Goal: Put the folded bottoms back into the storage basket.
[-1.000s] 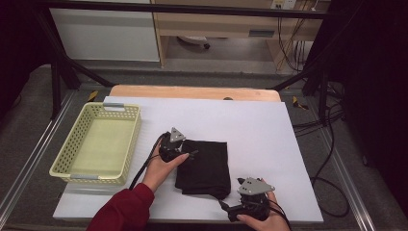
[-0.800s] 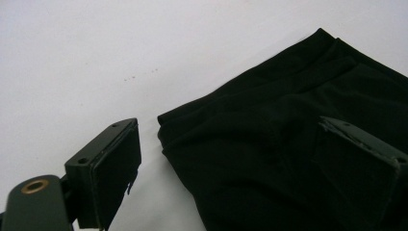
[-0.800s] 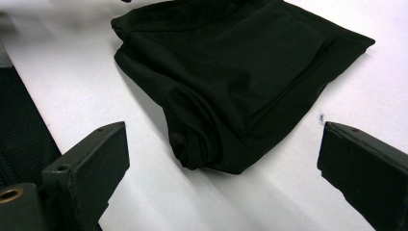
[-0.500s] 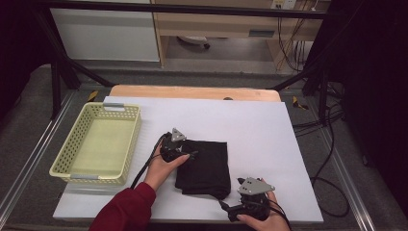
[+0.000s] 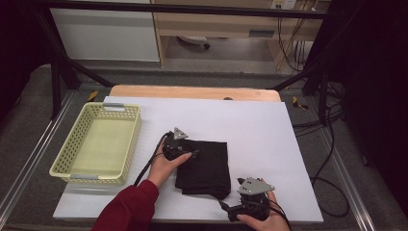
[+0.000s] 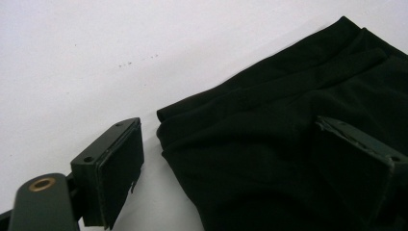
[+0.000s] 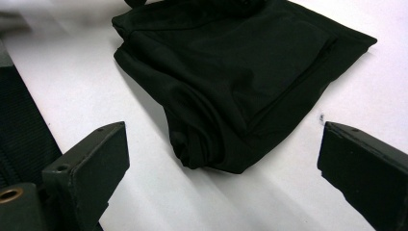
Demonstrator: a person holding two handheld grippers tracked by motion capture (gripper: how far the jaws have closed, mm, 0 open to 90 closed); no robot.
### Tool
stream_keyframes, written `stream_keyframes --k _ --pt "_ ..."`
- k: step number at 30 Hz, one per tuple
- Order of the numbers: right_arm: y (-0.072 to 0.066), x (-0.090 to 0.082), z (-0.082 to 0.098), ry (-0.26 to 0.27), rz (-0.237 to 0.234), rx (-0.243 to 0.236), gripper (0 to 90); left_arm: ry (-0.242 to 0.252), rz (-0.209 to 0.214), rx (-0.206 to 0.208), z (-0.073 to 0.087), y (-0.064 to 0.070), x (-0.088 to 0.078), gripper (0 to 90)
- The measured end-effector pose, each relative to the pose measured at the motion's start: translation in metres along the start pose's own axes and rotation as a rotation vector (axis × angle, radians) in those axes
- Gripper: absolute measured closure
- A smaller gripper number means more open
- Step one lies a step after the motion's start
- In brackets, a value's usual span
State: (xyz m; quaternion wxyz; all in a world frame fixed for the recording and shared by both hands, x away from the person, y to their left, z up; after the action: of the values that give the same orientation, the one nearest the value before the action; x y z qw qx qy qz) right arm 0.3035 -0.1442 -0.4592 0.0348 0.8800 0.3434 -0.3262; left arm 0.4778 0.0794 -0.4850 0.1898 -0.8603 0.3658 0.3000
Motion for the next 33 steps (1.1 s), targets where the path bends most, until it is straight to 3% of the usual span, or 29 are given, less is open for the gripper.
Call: stream_keyframes --k 7,9,12,14,15,21,22,26,33 --pt "0.0 0.001 0.0 -0.006 0.001 -0.005 4.2 0.009 0.029 -0.003 0.0 0.0 0.0 18.7" --pt "0.0 0.001 0.001 -0.007 0.001 -0.005 4.2 0.019 0.042 0.001 -0.001 0.002 0.0 27.6" --pt "0.0 0.001 0.001 -0.008 0.002 -0.006 4.2 0.027 0.052 0.001 -0.002 0.005 0.0 31.9" --pt "0.0 0.001 0.001 -0.009 0.002 -0.007 4.1 0.028 0.068 0.004 -0.002 0.006 -0.001 42.2" --pt "0.0 0.001 0.001 -0.009 0.002 -0.007 4.1 0.03 0.076 0.001 -0.002 0.007 -0.002 42.2" --pt "0.0 0.001 0.001 -0.01 0.004 -0.005 4.1 0.044 0.119 -0.016 -0.004 0.012 -0.002 64.3" --pt "0.0 0.001 0.001 -0.01 0.004 -0.005 4.1 0.045 0.122 -0.014 -0.004 0.012 -0.003 64.3" --pt "0.0 0.001 0.001 -0.009 0.003 -0.007 4.2 0.046 0.123 -0.006 -0.005 0.014 -0.004 70.9" --pt "0.0 0.002 0.001 -0.015 0.007 -0.002 4.4 0.044 0.086 0.019 -0.005 0.013 -0.004 74.1"
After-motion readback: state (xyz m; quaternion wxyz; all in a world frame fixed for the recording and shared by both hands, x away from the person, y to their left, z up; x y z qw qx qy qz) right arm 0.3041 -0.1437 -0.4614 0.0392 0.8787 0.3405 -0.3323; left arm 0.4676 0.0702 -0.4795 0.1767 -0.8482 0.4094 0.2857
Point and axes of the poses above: each handheld gripper's, and its own axes: x roughly forward along the jaws, z roughly out of its underside, y roughly to its right, the point moved 4 cm from there along x, roughly forward along the jaws, and after that the axes turned 12 degrees about x, right-handed, at the moved point
